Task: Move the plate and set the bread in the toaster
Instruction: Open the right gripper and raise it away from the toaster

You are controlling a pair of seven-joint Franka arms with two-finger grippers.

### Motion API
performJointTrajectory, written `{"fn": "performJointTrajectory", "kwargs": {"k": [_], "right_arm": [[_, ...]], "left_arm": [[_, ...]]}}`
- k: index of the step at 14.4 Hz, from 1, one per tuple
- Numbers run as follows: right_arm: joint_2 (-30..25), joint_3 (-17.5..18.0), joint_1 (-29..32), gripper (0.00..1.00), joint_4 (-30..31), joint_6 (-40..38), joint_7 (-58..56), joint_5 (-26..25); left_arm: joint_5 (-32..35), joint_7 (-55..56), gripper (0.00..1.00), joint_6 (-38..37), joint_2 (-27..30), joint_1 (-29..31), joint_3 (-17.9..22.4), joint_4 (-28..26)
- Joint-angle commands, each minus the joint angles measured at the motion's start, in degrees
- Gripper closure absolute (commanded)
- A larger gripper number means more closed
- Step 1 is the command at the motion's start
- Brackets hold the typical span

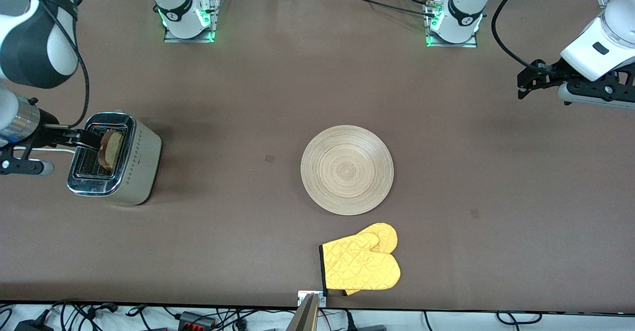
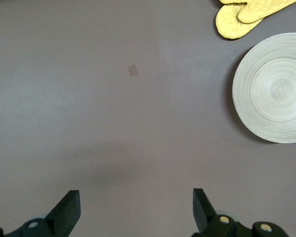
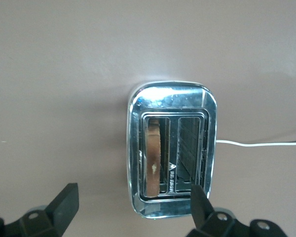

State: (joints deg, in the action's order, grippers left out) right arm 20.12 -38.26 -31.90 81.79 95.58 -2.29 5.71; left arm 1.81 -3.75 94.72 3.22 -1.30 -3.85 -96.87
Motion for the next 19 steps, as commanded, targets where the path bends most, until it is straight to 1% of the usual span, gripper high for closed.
{"fn": "performJointTrajectory", "kwargs": {"k": [1, 5, 7, 9, 10, 11, 12, 13, 14, 16, 17, 18, 19], "right_arm": [[0.1, -0.2, -0.2, 0.0, -0.9, -0.8, 0.2, 1.1], [0.1, 0.1, -1.2, 0.0, -2.5, -0.7, -0.3, 1.4], [-0.1, -0.2, -0.7, 0.0, -3.0, -0.9, -1.3, 5.8], [-0.3, 0.8, 0.5, 0.0, -3.0, -0.8, -1.0, 6.6], [-1.0, 4.2, 2.9, 0.0, -2.8, -0.1, -0.6, 5.8], [-1.7, 9.7, 7.4, 0.0, -2.8, 0.1, 0.4, 3.7], [-3.5, 16.5, 12.9, 0.0, -2.3, 0.0, 2.4, -0.5], [-4.8, 22.4, 17.9, 0.0, -1.6, 0.0, 3.7, -2.9], [-5.3, 26.7, 22.5, 0.0, -1.5, 0.0, 4.0, -3.5], [-6.7, 32.9, 30.6, 0.0, 0.0, 1.0, 3.2, -3.5], [-7.0, 35.5, 33.2, 0.0, 0.3, 1.4, 3.1, -3.7], [-7.3, 36.7, 34.3, 0.0, 0.4, 1.4, 3.2, -3.9], [-7.5, 36.6, 34.1, 0.0, 0.4, 1.1, 3.2, -4.6]], "left_arm": [[1.2, 0.5, 0.0, -1.3, -0.8, -0.1, -0.3, 1.8], [1.2, 0.5, 0.0, -1.3, -0.8, -0.1, -0.2, 1.8], [1.2, 0.5, 0.0, -1.3, -0.8, -0.1, -0.2, 1.8], [1.2, 0.5, 0.0, -1.3, -0.8, -0.1, -0.2, 1.8], [1.1, 0.5, 0.0, -1.4, -0.8, -0.1, -0.2, 1.8], [1.2, 0.5, 0.0, -1.4, -0.8, -0.1, -0.2, 1.8], [1.2, 0.5, 0.0, -1.4, -0.8, -0.1, -0.2, 1.9], [1.1, 0.5, 0.0, -1.4, -0.8, -0.1, -0.2, 1.8], [1.1, 0.6, 0.0, -1.4, -0.8, -0.1, -0.2, 1.8], [1.1, 0.5, 0.0, -1.4, -0.8, -0.1, -0.2, 1.8], [1.1, 0.5, 0.0, -1.4, -0.8, -0.1, -0.2, 1.8], [1.1, 0.5, 0.0, -1.4, -0.8, -0.1, -0.2, 1.8], [1.1, 0.5, 0.0, -1.4, -0.8, -0.1, -0.2, 1.9]]}}
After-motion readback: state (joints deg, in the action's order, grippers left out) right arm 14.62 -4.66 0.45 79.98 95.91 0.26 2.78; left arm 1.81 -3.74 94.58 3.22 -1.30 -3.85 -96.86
